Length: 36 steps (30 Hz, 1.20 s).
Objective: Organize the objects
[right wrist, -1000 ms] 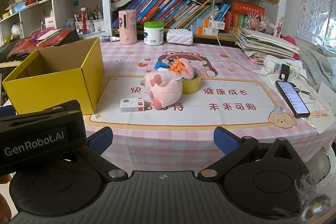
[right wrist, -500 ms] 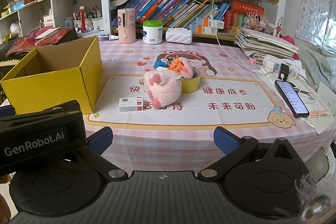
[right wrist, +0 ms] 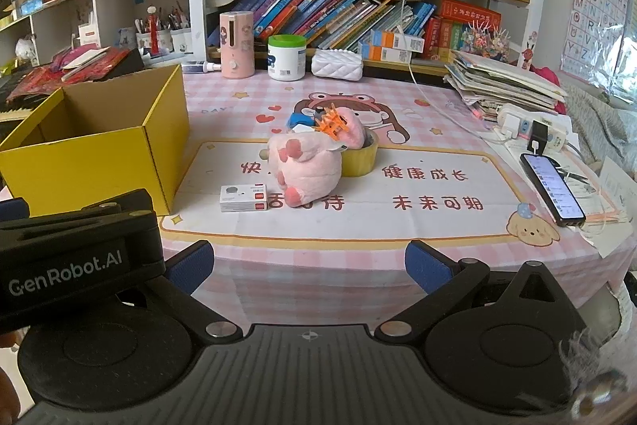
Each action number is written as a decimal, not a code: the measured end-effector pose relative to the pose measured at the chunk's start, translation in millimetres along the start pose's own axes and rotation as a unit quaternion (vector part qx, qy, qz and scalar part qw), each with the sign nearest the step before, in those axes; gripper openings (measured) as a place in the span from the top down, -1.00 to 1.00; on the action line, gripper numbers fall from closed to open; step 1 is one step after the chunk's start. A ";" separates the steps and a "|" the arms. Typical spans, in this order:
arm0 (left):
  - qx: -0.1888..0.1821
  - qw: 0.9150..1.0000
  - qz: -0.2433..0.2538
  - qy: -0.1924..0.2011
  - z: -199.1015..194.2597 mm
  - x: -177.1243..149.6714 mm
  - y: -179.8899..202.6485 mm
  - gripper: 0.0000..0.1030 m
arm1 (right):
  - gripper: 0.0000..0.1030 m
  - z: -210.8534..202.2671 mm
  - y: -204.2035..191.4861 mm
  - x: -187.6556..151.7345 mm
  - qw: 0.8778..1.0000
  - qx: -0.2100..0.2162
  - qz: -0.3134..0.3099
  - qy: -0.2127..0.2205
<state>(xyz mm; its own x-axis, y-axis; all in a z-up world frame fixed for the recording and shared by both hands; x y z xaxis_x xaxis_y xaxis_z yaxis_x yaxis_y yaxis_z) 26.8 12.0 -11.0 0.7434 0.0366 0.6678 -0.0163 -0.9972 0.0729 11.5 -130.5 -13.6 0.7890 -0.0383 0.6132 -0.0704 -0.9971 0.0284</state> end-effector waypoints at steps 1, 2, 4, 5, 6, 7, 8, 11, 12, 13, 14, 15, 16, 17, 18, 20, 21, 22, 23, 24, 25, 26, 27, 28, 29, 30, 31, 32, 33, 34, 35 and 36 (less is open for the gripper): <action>0.000 1.000 0.000 0.000 0.7 0.6 0.5 -1.00 | -1.00 1.0 0.3 1.4 1.000 -0.001 0.000 -0.001; -0.001 1.000 0.000 0.000 1.4 1.4 1.1 -1.00 | -1.00 1.7 0.6 3.0 1.000 -0.002 -0.001 -0.001; 0.000 1.000 0.000 0.000 2.5 2.3 2.2 -1.00 | -1.00 4.1 1.8 6.6 1.000 -0.003 -0.001 -0.003; 0.000 1.000 0.000 0.000 2.7 2.3 2.3 -1.00 | -1.00 5.3 2.6 7.4 1.000 -0.003 -0.001 -0.003; 0.000 1.000 0.000 0.000 2.4 1.9 2.0 -1.00 | -1.00 6.3 3.2 8.9 1.000 -0.003 -0.002 -0.003; 0.000 1.000 0.000 0.000 3.9 3.6 2.9 -1.00 | -1.00 7.5 4.0 10.4 1.000 -0.003 -0.003 -0.003; 0.001 1.000 0.000 -0.001 5.5 5.8 4.8 -1.00 | -1.00 8.5 4.8 11.4 1.000 -0.003 -0.004 -0.003; 0.002 1.000 -0.001 -0.002 10.1 10.3 10.0 -1.00 | -1.00 12.7 9.2 16.3 1.000 -0.003 -0.006 -0.005; 0.003 1.000 -0.001 -0.003 11.8 11.7 12.3 -1.00 | -1.00 14.3 11.0 17.9 1.000 -0.002 -0.006 -0.006; 0.003 1.000 -0.002 -0.004 13.3 13.0 14.0 -1.00 | -1.00 15.8 12.6 19.7 1.000 -0.002 -0.007 -0.007; 0.003 1.000 -0.003 -0.005 15.4 14.6 15.8 -1.00 | -1.00 17.4 14.1 21.4 1.000 -0.002 -0.008 -0.008; 0.003 1.000 -0.004 -0.007 17.4 16.6 17.8 -1.00 | -1.00 19.0 15.7 23.2 1.000 -0.002 -0.010 -0.009; 0.003 1.000 -0.005 -0.008 19.4 17.9 19.6 -1.00 | -1.00 20.9 17.2 25.0 1.000 -0.002 -0.011 -0.010; 0.004 1.000 -0.005 -0.009 21.1 18.9 21.2 -1.00 | -1.00 22.9 18.9 26.8 1.000 -0.002 -0.012 -0.012; 0.006 1.000 -0.006 -0.010 22.9 20.0 23.0 -1.00 | -1.00 25.0 20.7 28.8 1.000 -0.001 -0.013 -0.014; 0.008 1.000 -0.008 -0.011 26.5 22.1 26.4 -1.00 | -1.00 29.7 23.9 33.2 1.000 0.001 -0.016 -0.016; 0.009 1.000 -0.009 -0.012 28.4 23.5 28.0 -1.00 | -1.00 31.9 25.5 35.5 1.000 0.002 -0.018 -0.017; 0.011 1.000 -0.010 -0.013 30.3 25.2 29.7 -1.00 | -1.00 34.4 27.1 38.0 1.000 0.003 -0.019 -0.019; 0.012 1.000 -0.011 -0.013 32.1 26.8 31.1 -1.00 | -1.00 36.7 28.6 40.3 1.000 0.005 -0.021 -0.020; 0.014 1.000 -0.012 -0.013 33.8 28.5 32.7 -1.00 | -1.00 39.2 30.1 42.8 0.999 0.006 -0.024 -0.021; 0.016 1.000 -0.013 -0.012 35.7 30.2 34.1 -1.00 | -1.00 41.5 31.6 45.5 0.999 0.008 -0.026 -0.022; 0.017 1.000 -0.014 -0.012 37.8 31.8 35.5 -1.00 | -1.00 43.8 32.8 48.0 0.999 0.010 -0.028 -0.022; 0.019 1.000 -0.016 -0.013 39.9 33.7 37.1 -1.00 | -1.00 46.2 34.2 50.9 0.999 0.013 -0.031 -0.023; 0.021 1.000 -0.018 -0.013 41.9 35.6 38.7 -1.00 | -1.00 48.8 35.2 53.9 0.999 0.015 -0.034 -0.024; 0.023 0.999 -0.020 -0.013 43.7 37.2 40.1 -1.00 | -1.00 51.3 36.4 56.7 0.999 0.018 -0.037 -0.025; 0.026 0.999 -0.021 -0.012 45.6 39.3 41.6 -1.00 | -1.00 54.0 37.6 59.6 0.999 0.021 -0.041 -0.025; 0.028 0.999 -0.024 -0.011 47.5 41.2 42.8 -1.00 | -1.00 56.9 39.3 63.0 0.998 0.026 -0.044 -0.026; 0.031 0.999 -0.026 -0.009 49.0 42.7 43.4 -1.00 | -1.00 59.7 40.8 66.4 0.998 0.029 -0.046 -0.027; 0.033 0.999 -0.029 -0.008 50.6 44.2 43.9 -1.00 | -1.00 62.8 42.3 69.7 0.998 0.033 -0.048 -0.027; 0.036 0.999 -0.032 -0.007 52.2 45.9 44.4 -1.00 | -1.00 65.7 43.8 72.8 0.998 0.037 -0.050 -0.028; 0.038 0.999 -0.035 -0.006 53.7 47.6 45.4 -1.00 | -1.00 69.2 45.3 76.3 0.997 0.042 -0.051 -0.030; 0.041 0.998 -0.039 -0.004 55.1 49.3 45.7 -1.00 | -1.00 72.9 46.8 79.7 0.997 0.046 -0.053 -0.032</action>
Point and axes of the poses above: each gripper's, at about its wrist camera, not at the fingertips, and z roughly the way its jaws point, y to its right, x to its top, the point moved 1 cm from there along z, roughly the way its jaws point, and after that the axes turned 15 degrees about -y, right-handed, at the moved point
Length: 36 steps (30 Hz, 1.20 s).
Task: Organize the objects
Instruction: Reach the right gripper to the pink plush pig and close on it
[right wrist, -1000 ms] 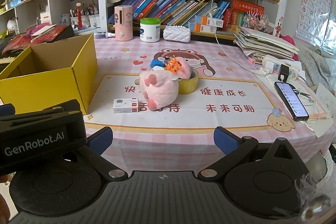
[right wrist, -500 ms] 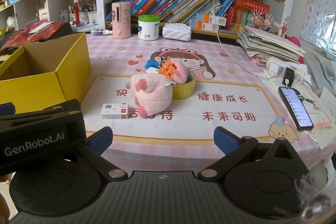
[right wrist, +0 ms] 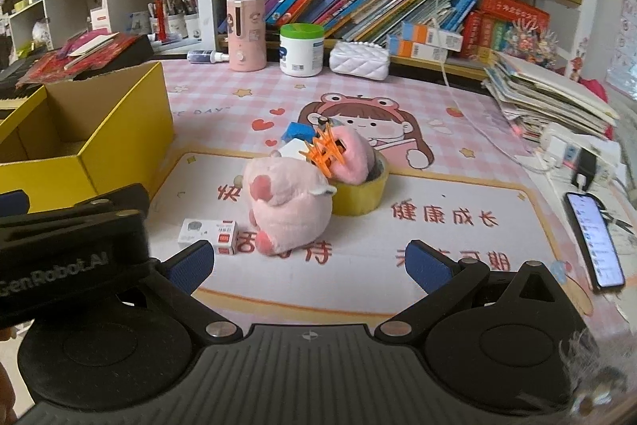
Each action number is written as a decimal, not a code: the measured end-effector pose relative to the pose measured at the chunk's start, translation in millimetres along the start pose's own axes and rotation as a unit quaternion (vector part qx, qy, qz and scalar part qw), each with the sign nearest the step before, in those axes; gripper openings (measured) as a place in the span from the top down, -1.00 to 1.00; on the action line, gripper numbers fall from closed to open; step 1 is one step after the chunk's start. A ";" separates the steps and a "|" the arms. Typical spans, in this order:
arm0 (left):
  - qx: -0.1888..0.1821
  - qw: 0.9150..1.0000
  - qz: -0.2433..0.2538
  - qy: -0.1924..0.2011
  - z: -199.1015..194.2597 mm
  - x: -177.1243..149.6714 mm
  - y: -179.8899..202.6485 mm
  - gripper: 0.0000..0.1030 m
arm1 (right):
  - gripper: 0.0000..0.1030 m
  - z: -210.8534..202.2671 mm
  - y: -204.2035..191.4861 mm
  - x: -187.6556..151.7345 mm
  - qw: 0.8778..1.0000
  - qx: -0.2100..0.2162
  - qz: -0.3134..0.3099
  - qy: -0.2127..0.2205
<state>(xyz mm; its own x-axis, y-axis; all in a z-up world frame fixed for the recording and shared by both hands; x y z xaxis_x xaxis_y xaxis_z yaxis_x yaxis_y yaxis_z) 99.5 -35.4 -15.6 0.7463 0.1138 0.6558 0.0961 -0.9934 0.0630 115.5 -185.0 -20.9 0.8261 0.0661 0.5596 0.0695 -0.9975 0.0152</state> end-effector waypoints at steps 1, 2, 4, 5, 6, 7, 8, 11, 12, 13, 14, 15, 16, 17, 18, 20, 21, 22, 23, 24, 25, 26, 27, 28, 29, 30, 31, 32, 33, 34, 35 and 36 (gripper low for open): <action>0.003 1.000 -0.004 0.001 1.3 1.7 0.6 -1.00 | -1.00 3.5 1.8 3.9 1.000 0.005 -0.003 -0.003; 0.006 1.000 -0.009 0.001 2.7 3.3 1.0 -1.00 | -0.99 7.3 3.6 7.4 1.000 0.010 -0.006 -0.006; 0.014 1.000 -0.018 0.001 5.9 6.1 1.1 -1.00 | -0.97 15.8 6.7 15.0 1.000 0.022 -0.014 -0.012; 0.019 1.000 -0.024 -0.001 7.9 7.6 1.5 -1.00 | -0.97 20.6 8.0 18.1 0.999 0.026 -0.019 -0.015; 0.025 0.999 -0.030 -0.003 9.7 8.7 1.6 -1.00 | -0.97 25.7 9.3 21.9 0.999 0.029 -0.023 -0.017; 0.031 0.999 -0.036 -0.006 11.6 10.0 1.7 -1.00 | -0.97 31.0 10.4 26.0 0.999 0.032 -0.029 -0.019; 0.037 0.998 -0.042 -0.008 13.2 11.0 1.8 -1.00 | -0.96 36.1 11.3 28.9 0.999 0.035 -0.035 -0.019; 0.055 0.997 -0.061 -0.013 16.3 11.8 1.1 -1.00 | -0.93 53.3 11.9 38.7 0.997 0.042 -0.056 -0.025; 0.061 0.996 -0.067 -0.014 17.2 11.5 0.6 -1.00 | -0.90 60.0 11.6 41.7 0.996 0.044 -0.064 -0.030; 0.067 0.995 -0.072 -0.016 18.2 11.7 0.2 -1.00 | -0.88 66.3 10.9 43.9 0.996 0.047 -0.071 -0.036; 0.072 0.994 -0.078 -0.019 19.5 12.0 -0.2 -1.00 | -0.87 72.8 10.0 46.0 0.995 0.049 -0.078 -0.044; 0.078 0.993 -0.083 -0.021 20.3 11.6 -0.5 -1.00 | -0.83 79.5 9.2 48.2 0.994 0.051 -0.084 -0.052; 0.084 0.992 -0.087 -0.023 20.8 10.7 -0.6 -1.00 | -0.83 84.9 8.5 49.6 0.993 0.054 -0.089 -0.058; 0.091 0.991 -0.091 -0.025 21.0 9.7 -0.7 -1.00 | -0.82 90.2 7.7 50.9 0.992 0.056 -0.094 -0.062; 0.097 0.990 -0.094 -0.027 21.0 8.4 -0.7 -1.00 | -0.81 95.3 6.6 52.4 0.991 0.056 -0.101 -0.065; 0.103 0.989 -0.103 -0.033 21.7 6.1 -0.5 -1.00 | -0.71 104.3 4.8 54.9 0.990 0.056 -0.113 -0.068; 0.106 0.988 -0.106 -0.035 21.4 4.4 -0.3 -1.00 | -0.64 109.1 4.1 56.4 0.989 0.055 -0.119 -0.069; 0.108 0.987 -0.109 -0.038 21.3 2.9 0.2 -1.00 | -0.64 113.6 4.1 58.0 0.988 0.051 -0.126 -0.069; 0.111 0.987 -0.111 -0.040 21.2 1.1 0.8 -1.00 | -0.63 118.0 4.3 60.0 0.987 0.059 -0.135 -0.067; 0.114 0.986 -0.111 -0.041 21.3 0.0 1.6 -1.00 | -0.54 120.7 4.5 60.8 0.986 0.067 -0.139 -0.067; 0.118 0.986 -0.111 -0.043 21.3 -1.1 2.8 -1.00 | -0.25 122.4 4.7 61.1 0.985 0.076 -0.142 -0.068; 0.121 0.985 -0.110 -0.046 22.1 -1.6 4.3 -1.00 | -0.22 122.3 4.5 60.8 0.983 0.091 -0.148 -0.065; 0.125 0.985 -0.107 -0.048 22.6 -2.2 6.0 -1.00 | -0.15 121.2 3.7 61.0 0.982 0.091 -0.153 -0.061; 0.128 0.985 -0.104 -0.050 23.1 -3.2 7.7 -1.00 | -0.08 118.8 3.0 60.7 0.981 0.092 -0.160 -0.057; 0.129 0.985 -0.101 -0.050 23.1 -4.4 9.8 -1.00 | -0.06 116.7 4.1 61.2 0.980 0.097 -0.163 -0.054; 0.129 0.986 -0.098 -0.049 24.0 -4.6 11.8 -1.00 | -0.04 113.3 8.2 62.6 0.980 0.111 -0.159 -0.051; 0.127 0.986 -0.094 -0.049 24.6 -4.9 14.1 -1.00 | -0.03 109.9 11.9 64.3 0.980 0.123 -0.151 -0.049; 0.124 0.987 -0.091 -0.048 26.0 -4.7 16.9 -1.00 | -0.02 105.1 17.0 66.4 0.980 0.135 -0.142 -0.044; 0.120 0.988 -0.087 -0.048 27.1 -4.5 19.6 -1.00 | -0.02 98.6 22.8 68.9 0.980 0.145 -0.132 -0.035; 0.116 0.989 -0.083 -0.048 28.4 -4.3 22.5 -1.00 | -0.01 91.9 27.8 71.3 0.980 0.153 -0.124 -0.025; 0.111 0.990 -0.078 -0.047 30.3 -3.6 26.4 -1.00 | -0.01 83.3 35.0 74.1 0.980 0.163 -0.115 -0.010; 0.104 0.991 -0.072 -0.046 32.6 -2.6 30.4 -1.00 | -0.01 76.6 40.7 76.3 0.980 0.169 -0.107 0.002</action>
Point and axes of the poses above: each gripper's, at about its wrist camera, not at the fingertips, and z roughly the way its jaws point, y to its right, x to its top, the point moved 1 cm from there along z, roughly the way its jaws point, and after that the axes turned 15 degrees about -y, right-handed, at the moved point
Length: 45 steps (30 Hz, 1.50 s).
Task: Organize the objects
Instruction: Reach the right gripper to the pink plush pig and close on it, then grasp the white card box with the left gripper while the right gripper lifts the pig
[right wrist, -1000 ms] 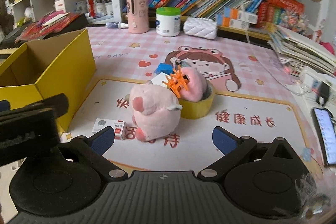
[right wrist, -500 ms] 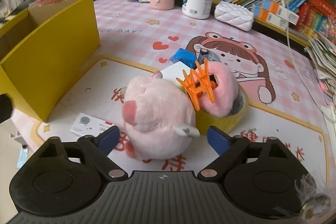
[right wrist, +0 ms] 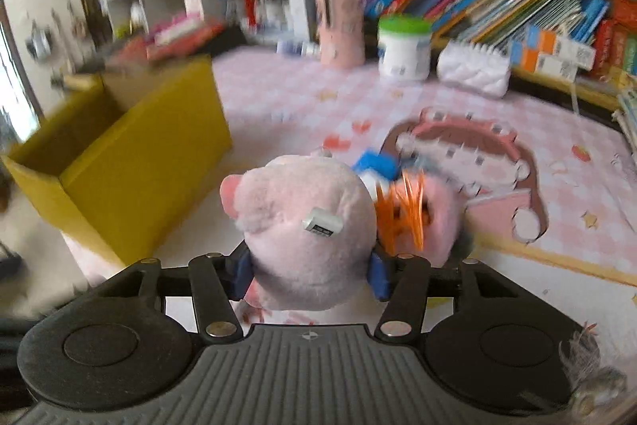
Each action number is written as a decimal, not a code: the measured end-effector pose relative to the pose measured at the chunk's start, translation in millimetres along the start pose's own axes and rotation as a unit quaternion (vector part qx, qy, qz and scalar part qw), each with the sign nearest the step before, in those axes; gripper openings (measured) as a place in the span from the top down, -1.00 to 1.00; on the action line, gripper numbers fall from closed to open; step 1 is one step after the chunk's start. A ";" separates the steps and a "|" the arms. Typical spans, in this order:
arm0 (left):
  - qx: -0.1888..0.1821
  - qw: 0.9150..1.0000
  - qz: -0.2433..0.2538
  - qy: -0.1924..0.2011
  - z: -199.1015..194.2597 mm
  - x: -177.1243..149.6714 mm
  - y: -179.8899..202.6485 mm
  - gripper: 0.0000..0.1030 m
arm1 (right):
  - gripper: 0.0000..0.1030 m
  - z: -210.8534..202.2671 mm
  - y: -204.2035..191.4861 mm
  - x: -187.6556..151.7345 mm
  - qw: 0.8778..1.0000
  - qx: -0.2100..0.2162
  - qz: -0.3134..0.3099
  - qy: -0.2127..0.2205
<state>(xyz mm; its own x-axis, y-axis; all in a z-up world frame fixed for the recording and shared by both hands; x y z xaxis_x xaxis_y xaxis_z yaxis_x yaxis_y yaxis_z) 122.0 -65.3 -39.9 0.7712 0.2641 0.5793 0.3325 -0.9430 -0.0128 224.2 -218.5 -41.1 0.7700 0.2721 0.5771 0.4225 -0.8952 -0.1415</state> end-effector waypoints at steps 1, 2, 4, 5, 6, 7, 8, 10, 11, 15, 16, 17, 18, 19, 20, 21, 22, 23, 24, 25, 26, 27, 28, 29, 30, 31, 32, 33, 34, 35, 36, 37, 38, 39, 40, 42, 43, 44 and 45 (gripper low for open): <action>-0.005 1.000 0.007 0.001 1.3 0.1 4.8 -1.00 | -0.01 -8.7 4.0 1.4 1.000 0.003 0.005 0.015; -0.012 1.000 0.014 0.000 3.3 0.6 9.9 -1.00 | -0.01 -17.5 8.2 2.5 0.999 0.004 0.011 0.031; -0.027 0.999 0.024 -0.010 9.6 1.8 20.0 -1.00 | -0.01 -34.4 17.4 4.3 0.998 -0.002 0.023 0.059; -0.036 0.999 0.026 -0.017 13.5 2.7 25.1 -1.00 | -0.01 -41.7 21.9 4.4 0.997 -0.006 0.029 0.070; -0.047 0.998 0.026 -0.022 17.6 3.5 29.0 -1.00 | -0.01 -49.0 26.7 4.3 0.996 -0.011 0.037 0.082; -0.056 0.998 0.027 -0.027 21.4 4.6 32.6 -1.00 | -0.01 -54.2 30.9 4.1 0.995 -0.016 0.042 0.090; -0.063 0.997 0.029 -0.030 25.2 5.3 36.7 -1.00 | -0.01 -60.2 35.4 3.0 0.993 -0.023 0.049 0.100; -0.064 0.997 0.034 -0.030 32.3 5.5 44.9 -1.00 | -0.01 -68.0 45.0 0.4 0.992 -0.033 0.060 0.109; -0.059 0.997 0.037 -0.030 36.3 4.9 48.8 -1.00 | -0.01 -70.8 48.9 -1.7 0.991 -0.036 0.065 0.111; -0.037 0.998 0.036 -0.046 53.9 8.2 56.9 -0.99 | -0.02 -74.9 57.1 -9.2 0.991 -0.036 0.071 0.108; -0.033 0.998 0.036 -0.048 57.8 9.2 57.6 -0.97 | -0.02 -74.9 56.9 -10.8 0.991 -0.035 0.069 0.106; -0.030 0.998 0.037 -0.051 62.5 10.9 58.1 -0.97 | -0.02 -74.3 56.4 -11.6 0.992 -0.032 0.066 0.103; -0.030 0.997 0.038 -0.052 67.0 12.6 59.2 -0.96 | -0.02 -75.5 54.9 -13.4 0.992 -0.030 0.062 0.101; -0.029 0.997 0.040 -0.053 70.9 13.6 59.7 -0.91 | -0.02 -75.7 53.6 -13.8 0.993 -0.027 0.058 0.100; -0.027 0.997 0.043 -0.056 75.5 14.5 60.3 -0.88 | -0.02 -75.8 51.8 -14.9 0.993 -0.024 0.053 0.099; -0.024 0.997 0.048 -0.064 80.4 15.2 61.0 -0.85 | -0.02 -75.5 50.7 -15.3 0.994 -0.021 0.048 0.099; -0.024 0.996 0.054 -0.073 85.1 15.6 61.9 -0.73 | -0.02 -75.7 50.4 -15.3 0.994 -0.018 0.044 0.099; -0.025 0.995 0.058 -0.083 89.1 15.9 62.1 -0.60 | -0.02 -75.6 49.1 -15.1 0.994 -0.015 0.041 0.099; -0.025 0.994 0.059 -0.091 92.1 15.2 61.6 -0.56 | -0.02 -75.5 47.8 -14.4 0.994 -0.013 0.039 0.099; -0.025 0.993 0.058 -0.097 94.3 14.2 60.7 -0.52 | -0.02 -75.8 47.4 -14.7 0.994 -0.011 0.036 0.100; -0.029 0.994 0.055 -0.093 94.4 13.5 58.9 -0.50 | -0.02 -75.6 46.9 -14.3 0.994 -0.008 0.035 0.100; -0.030 0.994 0.055 -0.092 94.6 13.2 58.2 -0.48 | -0.02 -75.2 46.0 -14.3 0.994 -0.006 0.035 0.100; -0.034 0.994 0.058 -0.092 94.5 13.3 57.9 -0.38 | -0.02 -75.0 45.8 -14.2 0.994 -0.004 0.035 0.100; -0.035 0.993 0.061 -0.089 93.5 13.4 58.1 -0.18 | -0.02 -74.4 45.2 -14.2 0.994 -0.002 0.036 0.100; -0.037 0.993 0.065 -0.088 92.2 13.4 57.9 -0.07 | -0.02 -73.9 44.2 -14.6 0.994 -0.002 0.036 0.099; -0.040 0.993 0.066 -0.091 91.3 13.8 57.9 -0.06 | -0.02 -73.5 43.8 -14.7 0.994 -0.002 0.036 0.098; -0.044 0.992 0.064 -0.095 90.4 14.7 57.0 -0.05 | -0.02 -72.9 42.0 -14.8 0.995 -0.002 0.036 0.098; -0.052 0.992 0.057 -0.096 87.9 14.9 54.4 -0.05 | -0.02 -72.7 40.7 -15.2 0.995 -0.002 0.036 0.098; -0.063 0.992 0.050 -0.093 83.9 14.8 51.2 -0.05 | -0.02 -72.6 40.8 -15.5 0.994 -0.003 0.037 0.098; -0.072 0.993 0.045 -0.088 79.1 15.1 48.2 -0.05 | -0.02 -72.6 40.9 -15.5 0.994 -0.003 0.037 0.098; -0.079 0.993 0.041 -0.080 73.2 15.4 45.0 -0.05 | -0.02 -72.3 38.7 -16.0 0.994 -0.004 0.038 0.099; -0.086 0.993 0.037 -0.072 66.6 15.8 41.4 -0.05 | -0.02 -72.0 35.8 -16.6 0.994 -0.007 0.038 0.100; -0.095 0.993 0.031 -0.063 59.0 16.6 36.6 -0.05 | -0.02 -71.9 32.0 -17.1 0.994 -0.010 0.038 0.100; -0.106 0.993 0.024 -0.053 52.2 17.8 31.9 -0.05 | -0.02 -71.9 27.8 -17.6 0.994 -0.013 0.037 0.100; -0.115 0.992 0.020 -0.043 45.1 19.2 27.2 -0.05 | -0.02 -72.5 23.5 -18.8 0.994 -0.016 0.036 0.100; -0.130 0.991 0.019 -0.022 32.0 22.3 18.4 -0.05 | -0.02 -75.4 12.8 -21.6 0.994 -0.026 0.037 0.104; -0.134 0.991 0.021 -0.012 25.8 23.5 14.1 -0.05 | -0.02 -77.4 7.5 -22.6 0.993 -0.030 0.038 0.107; -0.139 0.990 0.024 -0.002 19.6 24.4 9.1 -0.05 | -0.02 -79.2 1.7 -23.3 0.993 -0.033 0.040 0.110; -0.145 0.989 0.026 0.006 13.9 24.8 3.4 -0.05 | -0.02 -81.0 -5.1 -24.5 0.992 -0.038 0.042 0.113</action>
Point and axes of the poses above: each gripper's, at about its wrist camera, not at the fingertips, and z roughly the way its jaws point, y to its right, x to its top, the point moved 1 cm from there along z, roughly the way its jaws point, and after that the axes turned 15 degrees about -y, right-handed, at the moved point
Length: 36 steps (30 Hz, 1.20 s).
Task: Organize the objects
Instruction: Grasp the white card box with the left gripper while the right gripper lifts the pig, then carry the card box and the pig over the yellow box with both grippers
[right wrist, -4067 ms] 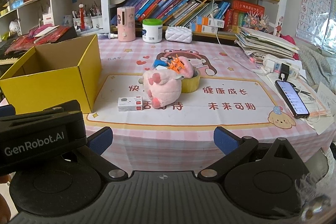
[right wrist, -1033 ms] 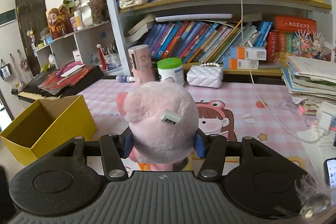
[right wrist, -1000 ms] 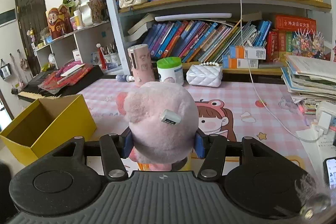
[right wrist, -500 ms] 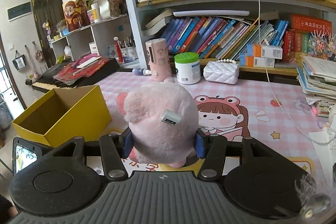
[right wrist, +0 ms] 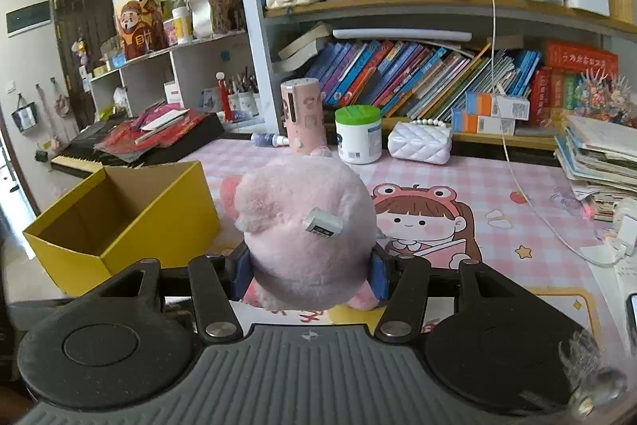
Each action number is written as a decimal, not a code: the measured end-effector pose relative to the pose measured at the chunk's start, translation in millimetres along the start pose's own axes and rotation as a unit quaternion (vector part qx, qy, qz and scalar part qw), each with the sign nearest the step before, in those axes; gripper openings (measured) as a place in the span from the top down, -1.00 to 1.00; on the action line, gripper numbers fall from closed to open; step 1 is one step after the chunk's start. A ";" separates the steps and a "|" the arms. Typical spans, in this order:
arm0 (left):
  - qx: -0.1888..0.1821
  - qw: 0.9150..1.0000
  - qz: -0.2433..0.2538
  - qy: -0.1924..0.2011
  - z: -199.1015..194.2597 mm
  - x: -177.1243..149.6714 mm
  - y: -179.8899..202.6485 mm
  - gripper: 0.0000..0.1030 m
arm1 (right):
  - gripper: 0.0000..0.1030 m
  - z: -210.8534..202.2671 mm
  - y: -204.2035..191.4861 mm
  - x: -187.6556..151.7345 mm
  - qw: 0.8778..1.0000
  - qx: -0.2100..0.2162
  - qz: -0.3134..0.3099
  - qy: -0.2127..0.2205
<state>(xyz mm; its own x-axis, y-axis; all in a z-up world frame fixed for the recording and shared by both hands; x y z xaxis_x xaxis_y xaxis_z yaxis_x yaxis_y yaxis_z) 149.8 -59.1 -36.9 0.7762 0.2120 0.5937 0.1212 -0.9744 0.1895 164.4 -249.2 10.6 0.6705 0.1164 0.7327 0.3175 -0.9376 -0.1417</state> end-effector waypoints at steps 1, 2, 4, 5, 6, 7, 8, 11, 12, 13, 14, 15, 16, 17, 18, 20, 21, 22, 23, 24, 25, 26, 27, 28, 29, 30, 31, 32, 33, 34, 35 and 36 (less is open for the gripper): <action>-0.005 1.000 0.003 0.008 -6.5 -0.3 -4.7 -0.05 | -0.02 -2.6 -6.4 -1.7 1.000 -0.003 0.002 0.003; -0.008 1.000 0.006 0.015 -13.3 -1.2 -10.5 -0.05 | -0.02 -4.8 -13.3 -3.6 1.000 -0.007 0.004 0.004; -0.012 1.000 0.009 0.022 -24.2 -3.4 -23.6 -0.05 | -0.02 -7.2 -28.8 -7.7 1.000 -0.013 0.010 0.001; -0.013 1.000 0.009 0.025 -30.0 -5.1 -32.3 -0.05 | -0.02 -8.3 -39.0 -10.7 1.000 -0.016 0.012 -0.001; -0.014 0.999 0.008 0.027 -35.4 -7.3 -41.5 -0.05 | -0.02 -9.3 -47.4 -12.5 1.000 -0.018 0.014 -0.003; -0.015 0.999 0.008 0.028 -41.1 -9.8 -50.6 -0.05 | -0.02 -10.0 -57.3 -14.8 1.000 -0.020 0.015 -0.005; -0.015 1.000 0.006 0.027 -46.9 -12.7 -60.5 -0.05 | -0.02 -10.9 -68.0 -17.9 1.000 -0.022 0.015 -0.008; -0.015 1.000 -0.008 0.023 -61.4 -20.1 -90.8 -0.05 | -0.02 -12.4 -100.6 -28.2 0.999 -0.022 0.012 -0.022; -0.013 1.000 -0.010 0.022 -66.1 -22.7 -100.7 -0.05 | -0.02 -11.9 -112.3 -32.9 0.999 -0.023 0.008 -0.027; -0.011 1.000 -0.011 0.022 -69.5 -24.6 -108.6 -0.05 | -0.02 -11.0 -122.3 -37.7 0.999 -0.023 0.006 -0.034; -0.010 1.000 -0.012 0.021 -73.7 -27.2 -117.5 -0.05 | -0.02 -9.6 -132.0 -42.2 0.999 -0.022 0.007 -0.042; -0.010 1.000 -0.012 0.020 -77.4 -29.8 -125.1 -0.05 | -0.02 -7.5 -141.8 -47.1 0.998 -0.020 0.008 -0.053; -0.009 1.000 -0.012 0.020 -80.9 -31.9 -132.2 -0.05 | -0.02 -5.3 -151.3 -52.0 0.998 -0.017 0.009 -0.064; -0.008 1.000 -0.010 0.019 -84.0 -34.6 -138.6 -0.05 | -0.02 -4.0 -158.9 -57.3 0.997 -0.013 0.011 -0.071; -0.007 1.000 -0.008 0.019 -87.0 -37.3 -145.0 -0.05 | -0.02 -2.1 -168.2 -62.4 0.997 -0.009 0.012 -0.080; -0.005 1.000 -0.004 0.017 -93.1 -43.3 -157.4 -0.05 | -0.02 0.3 -185.6 -72.7 0.996 -0.003 0.016 -0.093; -0.004 1.000 -0.003 0.016 -96.1 -46.6 -163.3 -0.05 | -0.02 1.8 -194.2 -77.7 0.995 0.000 0.017 -0.099; -0.002 1.000 -0.001 0.015 -99.1 -49.3 -169.9 -0.05 | -0.02 2.6 -200.8 -81.5 0.994 0.004 0.018 -0.104; -0.001 1.000 0.000 0.015 -101.5 -51.2 -175.0 -0.05 | -0.02 3.4 -208.2 -84.9 0.994 0.007 0.019 -0.108; 0.001 1.000 0.000 0.014 -104.2 -53.7 -180.6 -0.05 | -0.02 4.1 -216.0 -88.4 0.993 0.010 0.019 -0.112; 0.003 1.000 -0.001 0.014 -106.7 -55.5 -186.1 -0.05 | -0.02 4.3 -222.3 -90.3 0.993 0.014 0.020 -0.115; 0.004 1.000 -0.002 0.014 -109.3 -57.2 -191.3 -0.05 | -0.02 4.5 -228.4 -92.9 0.993 0.016 0.020 -0.118; 0.005 1.000 -0.002 0.015 -111.6 -58.2 -195.8 -0.05 | -0.02 4.5 -235.4 -95.2 0.992 0.017 0.020 -0.122; 0.005 1.000 -0.003 0.015 -113.4 -58.9 -199.0 -0.05 | -0.02 3.7 -239.8 -97.1 0.992 0.019 0.020 -0.125; 0.005 1.000 -0.002 0.016 -115.4 -59.7 -202.1 -0.05 | -0.02 4.2 -243.6 -97.9 0.991 0.020 0.020 -0.128; 0.004 1.000 -0.001 0.017 -117.3 -61.0 -205.0 -0.05 | -0.02 4.5 -247.7 -99.0 0.991 0.021 0.020 -0.132; 0.002 1.000 0.000 0.018 -119.0 -61.3 -207.4 -0.05 | -0.02 4.6 -250.8 -100.2 0.990 0.022 0.021 -0.136; 0.001 1.000 0.001 0.020 -120.3 -61.3 -209.4 -0.05 | -0.02 4.1 -253.3 -100.9 0.990 0.022 0.021 -0.139; 0.000 1.000 0.001 0.021 -121.5 -61.6 -211.4 -0.05 | -0.02 4.0 -256.3 -101.7 0.989 0.022 0.021 -0.142; -0.001 1.000 0.001 0.023 -122.9 -62.0 -213.0 -0.05 | -0.02 4.3 -259.0 -102.3 0.989 0.022 0.020 -0.145; -0.003 1.000 0.001 0.025 -124.2 -62.5 -214.8 -0.05 | -0.02 4.5 -260.8 -102.7 0.989 0.022 0.020 -0.146; -0.004 1.000 0.000 0.026 -125.2 -62.6 -216.4 -0.05 | -0.02 4.4 -263.6 -103.0 0.988 0.022 0.019 -0.149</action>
<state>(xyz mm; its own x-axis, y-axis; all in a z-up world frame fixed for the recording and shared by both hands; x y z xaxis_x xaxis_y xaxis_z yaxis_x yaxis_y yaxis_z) -2.5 147.8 -17.2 0.7429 0.2150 0.6340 0.1154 -0.9740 0.1951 14.6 -12.6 -30.4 0.8481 0.1784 0.4989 0.3128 -0.9286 -0.1997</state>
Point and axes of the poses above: each gripper's, at about its wrist camera, not at the fingertips, and z roughly the way its jaws point, y to its right, x to its top, the point moved 1 cm from there along z, roughly the way its jaws point, and after that the axes turned 15 degrees about -y, right-handed, at the moved point
